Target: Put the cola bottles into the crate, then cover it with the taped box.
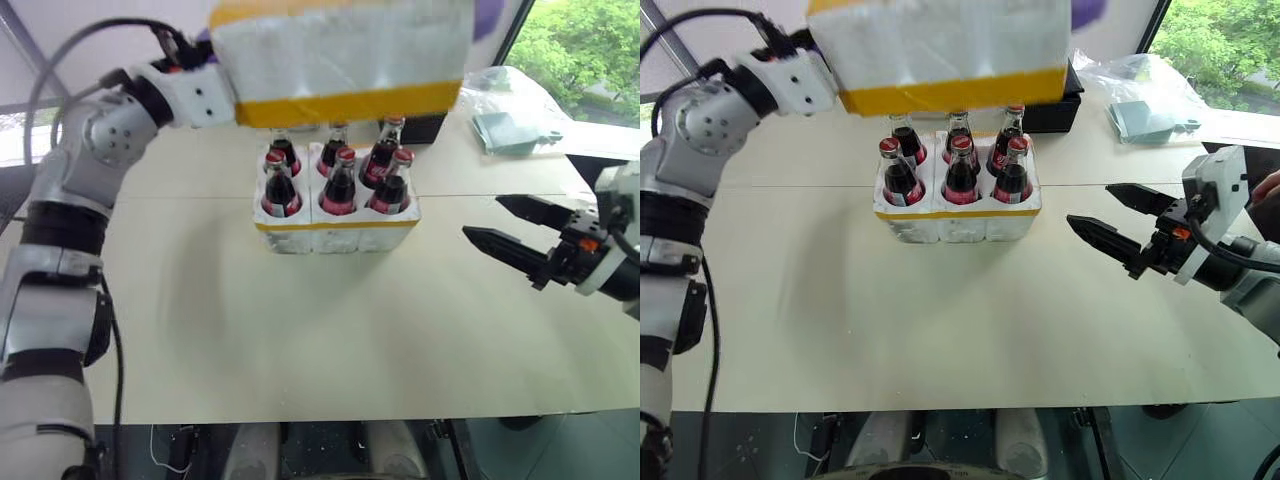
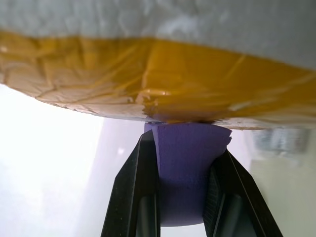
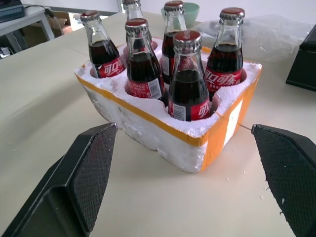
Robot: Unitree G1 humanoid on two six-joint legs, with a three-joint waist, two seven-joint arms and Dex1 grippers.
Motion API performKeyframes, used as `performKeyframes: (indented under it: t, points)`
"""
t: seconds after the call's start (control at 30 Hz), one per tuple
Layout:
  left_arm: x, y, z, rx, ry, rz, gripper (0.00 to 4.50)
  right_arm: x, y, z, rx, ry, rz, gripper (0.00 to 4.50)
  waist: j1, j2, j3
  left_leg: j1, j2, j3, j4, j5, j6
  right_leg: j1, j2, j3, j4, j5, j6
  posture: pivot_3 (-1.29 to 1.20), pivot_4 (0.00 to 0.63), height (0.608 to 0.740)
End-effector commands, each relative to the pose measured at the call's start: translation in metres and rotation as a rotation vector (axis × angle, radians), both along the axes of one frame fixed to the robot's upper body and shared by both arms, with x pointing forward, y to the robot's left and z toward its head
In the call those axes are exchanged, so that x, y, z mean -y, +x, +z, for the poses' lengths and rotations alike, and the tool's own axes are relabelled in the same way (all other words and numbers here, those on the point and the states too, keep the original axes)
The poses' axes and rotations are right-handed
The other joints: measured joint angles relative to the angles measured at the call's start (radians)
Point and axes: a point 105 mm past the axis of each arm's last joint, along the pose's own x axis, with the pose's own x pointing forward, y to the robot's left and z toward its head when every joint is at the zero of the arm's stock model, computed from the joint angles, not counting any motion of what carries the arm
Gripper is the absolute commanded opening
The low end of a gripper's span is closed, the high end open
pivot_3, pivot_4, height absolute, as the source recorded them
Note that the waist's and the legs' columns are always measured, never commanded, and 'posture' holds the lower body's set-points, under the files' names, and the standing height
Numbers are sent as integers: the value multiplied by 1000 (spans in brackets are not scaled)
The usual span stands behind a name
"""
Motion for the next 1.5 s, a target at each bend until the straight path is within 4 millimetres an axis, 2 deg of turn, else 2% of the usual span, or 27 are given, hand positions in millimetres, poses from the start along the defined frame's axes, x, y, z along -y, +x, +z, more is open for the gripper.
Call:
performKeyframes:
  t: [0.03, 0.2, 0.33, 0.5, 0.7, 0.93, 1.17, 1.33, 1.5]
  points:
    - [3, -8, 2, 13, 70, 37, 486, 2, -1, 7, 41, -3, -19, 4500, 2, 0, 0, 0, 0, 0, 0, 0, 0, 0, 0, 0, 0, 0, 0, 0, 150, 739]
    - [11, -16, -13, 2, 178, 99, 486, 2, 1, 7, 45, 4, -24, 4500, 4, 0, 0, 3, 0, 0, 1, 0, 0, 5, 0, 0, -1, 0, 0, 0, 150, 739]
    - [19, -26, -12, 16, 203, 86, 486, 2, 3, 6, 44, 5, -23, 4500, 4, 0, 0, 5, 0, 0, 1, 0, 0, 7, 0, 0, -1, 0, 0, 0, 150, 739]
    - [18, -31, 0, 32, 204, 104, 486, 2, 7, 5, 41, 9, -22, 4500, 5, 0, 0, 5, 0, -1, 1, 0, 0, 7, 0, 0, -1, 0, 0, 0, 150, 739]
    - [3, -32, 24, 70, 184, 156, 486, 0, 11, 0, 37, 24, -12, 4500, 4, 0, 0, 5, 0, -1, 1, 0, 0, 7, 0, 0, -1, 0, 0, 0, 150, 739]
    - [6, -41, 38, 92, 182, 140, 486, 0, 16, -4, 35, 42, -10, 4500, 3, 0, 0, 5, 0, -1, 1, 0, 0, 6, 0, 0, -1, 0, 0, 0, 150, 739]
    - [8, -46, 17, 30, 195, 127, 486, 1, 17, -4, 35, 50, -12, 4500, 3, 0, 0, 5, 0, -1, 1, 0, 0, 6, 0, 0, -1, 0, 0, 0, 150, 739]
    - [6, -47, 10, 50, 246, 151, 486, 2, 16, -4, 37, 27, -14, 4500, 3, 0, 0, 5, 0, -1, 1, 0, 0, 6, 0, 0, -1, 0, 0, 0, 150, 739]
    - [6, -47, -10, 20, 285, 163, 486, 3, 14, -1, 41, 22, -13, 4500, 3, 0, 0, 5, 0, -1, 1, 0, 0, 6, 0, 0, -2, 0, 0, 0, 150, 739]
